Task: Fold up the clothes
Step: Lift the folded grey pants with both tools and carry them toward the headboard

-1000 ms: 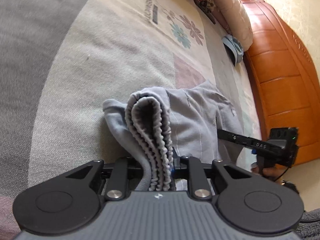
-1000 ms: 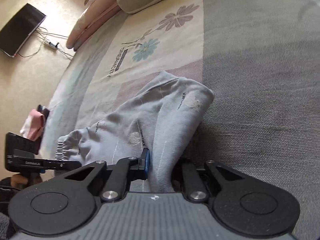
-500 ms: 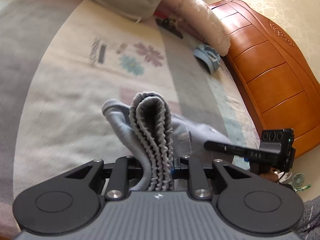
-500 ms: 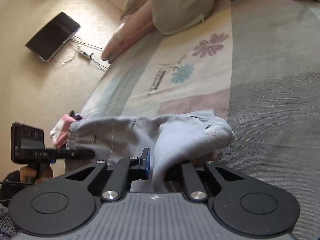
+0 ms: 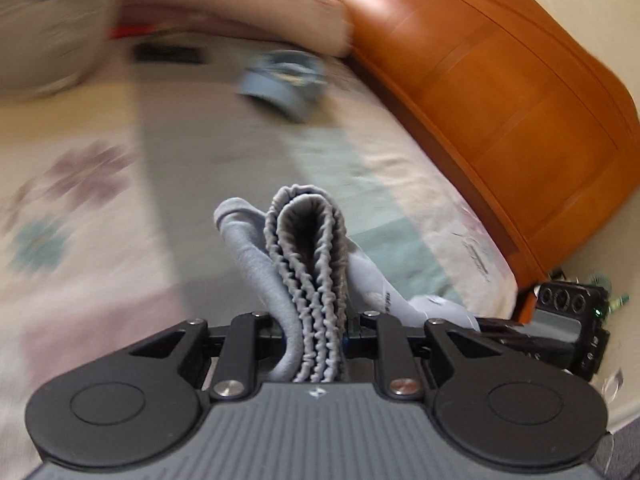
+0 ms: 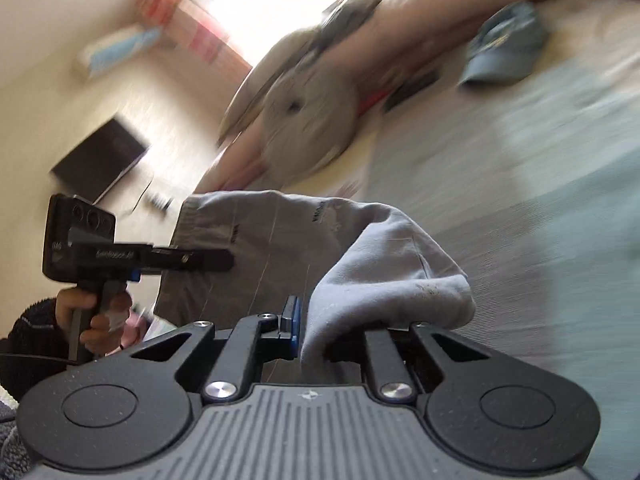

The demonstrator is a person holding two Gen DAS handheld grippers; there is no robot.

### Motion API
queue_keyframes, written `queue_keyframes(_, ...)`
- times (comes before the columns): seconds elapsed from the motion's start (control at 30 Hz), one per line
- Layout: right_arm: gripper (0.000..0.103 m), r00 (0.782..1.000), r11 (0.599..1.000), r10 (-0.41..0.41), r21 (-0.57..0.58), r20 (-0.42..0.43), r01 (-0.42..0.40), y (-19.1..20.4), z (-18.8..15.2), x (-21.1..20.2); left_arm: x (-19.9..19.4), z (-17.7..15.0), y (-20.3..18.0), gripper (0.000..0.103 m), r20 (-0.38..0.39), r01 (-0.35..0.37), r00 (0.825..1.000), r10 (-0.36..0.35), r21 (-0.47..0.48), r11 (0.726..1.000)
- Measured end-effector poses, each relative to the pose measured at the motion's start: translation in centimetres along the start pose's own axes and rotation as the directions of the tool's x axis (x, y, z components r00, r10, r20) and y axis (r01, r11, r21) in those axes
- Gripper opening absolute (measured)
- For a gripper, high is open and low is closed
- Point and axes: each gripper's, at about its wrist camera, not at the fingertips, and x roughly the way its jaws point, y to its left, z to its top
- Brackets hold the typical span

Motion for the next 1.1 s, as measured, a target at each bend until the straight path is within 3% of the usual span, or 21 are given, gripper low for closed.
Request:
queue_keyframes(0.13, 0.015, 0.985, 0.994, -0.101, 0.057, 0.14, 0.094, -2.9, 0.4, -5.2, 6.0, 5.2, -4.7, 0.019, -0.078, 0.056, 0.996, -0.047, 0.129, 0.99)
queue_keyframes(0.3, 0.016, 0.934, 0.974, -0.213, 0.143, 0.287, 0.178, -5.9, 0.6, -9.9, 12.7, 10.5, -10.7, 0.019, -0.159, 0.105, 0.985, -0.069, 0.232, 0.967)
queue_keyframes(0.47, 0.016, 0.887, 0.953, -0.29, 0.191, 0.359, 0.235, -8.1, 0.7, -12.1, 18.9, 14.2, -15.9, 0.019, -0.208, 0.116, 0.977, -0.045, 0.339, 0.934)
queue_keyframes(0.77, 0.016, 0.812, 0.918, -0.392, 0.237, 0.432, 0.317, -9.7, 1.0, -12.5, 26.2, 17.6, -20.9, 0.019, -0.257, 0.11, 0.966, 0.017, 0.474, 0.874)
queue_keyframes(1.0, 0.016, 0.79, 0.898, -0.438, 0.253, 0.429, 0.361, -11.1, 1.4, -11.9, 30.6, 18.5, -20.7, 0.019, -0.292, 0.071, 0.953, 0.086, 0.489, 0.869)
queue_keyframes(1.1, 0.016, 0.792, 0.894, -0.443, 0.267, 0.42, 0.359, -11.8, 1.2, -11.5, 32.2, 18.4, -20.4, 0.019, -0.295, 0.057, 0.95, 0.1, 0.48, 0.875)
